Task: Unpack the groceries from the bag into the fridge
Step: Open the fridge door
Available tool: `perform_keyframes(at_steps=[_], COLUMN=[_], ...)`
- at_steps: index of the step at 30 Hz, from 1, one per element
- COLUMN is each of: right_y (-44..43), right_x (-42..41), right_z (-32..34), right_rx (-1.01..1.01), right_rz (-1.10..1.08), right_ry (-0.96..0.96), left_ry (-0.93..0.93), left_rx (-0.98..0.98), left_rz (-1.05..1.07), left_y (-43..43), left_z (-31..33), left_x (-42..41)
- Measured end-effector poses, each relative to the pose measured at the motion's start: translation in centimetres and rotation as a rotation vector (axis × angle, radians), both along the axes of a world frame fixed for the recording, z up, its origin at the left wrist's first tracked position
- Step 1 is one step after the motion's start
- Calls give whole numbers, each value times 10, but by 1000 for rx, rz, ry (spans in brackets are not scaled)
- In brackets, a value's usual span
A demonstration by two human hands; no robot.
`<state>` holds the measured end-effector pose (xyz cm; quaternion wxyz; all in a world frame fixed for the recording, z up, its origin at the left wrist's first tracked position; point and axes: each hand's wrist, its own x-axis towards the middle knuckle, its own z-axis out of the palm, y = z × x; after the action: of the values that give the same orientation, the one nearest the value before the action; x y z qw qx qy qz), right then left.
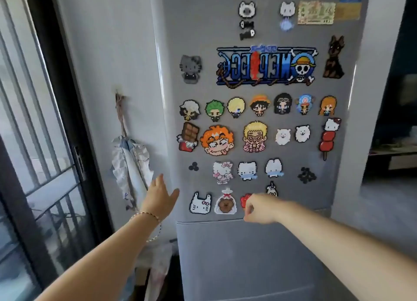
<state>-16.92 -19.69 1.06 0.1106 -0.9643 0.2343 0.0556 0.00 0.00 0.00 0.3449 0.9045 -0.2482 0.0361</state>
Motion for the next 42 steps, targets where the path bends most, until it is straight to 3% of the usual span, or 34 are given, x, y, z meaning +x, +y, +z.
perform_keyframes(at_steps=[3, 5, 15, 23, 30, 36, 42], right_y=[-11, -19, -22, -27, -40, -38, -44], right_x=[27, 39, 39, -5, -76, -175, -270], right_z=[-5, -7, -8, 2, -1, -8, 1], right_rx=[28, 29, 17, 44, 33, 10, 25], right_rz=[-69, -121, -232, -199, -69, 52, 35], right_ry=[17, 28, 46, -45, -112, -84, -86], left_ry=[146, 224, 151, 199, 128, 90, 47], left_rx=[-276, -349, -276, -146, -131, -137, 9], left_rz=[-15, -88, -166, -86, -62, -27, -58], left_y=[-19, -36, -44, -37, 2, 26, 16], left_z=[1, -3, -20, -1, -2, -11, -3], left_x=[55, 81, 91, 70, -24, -158, -288])
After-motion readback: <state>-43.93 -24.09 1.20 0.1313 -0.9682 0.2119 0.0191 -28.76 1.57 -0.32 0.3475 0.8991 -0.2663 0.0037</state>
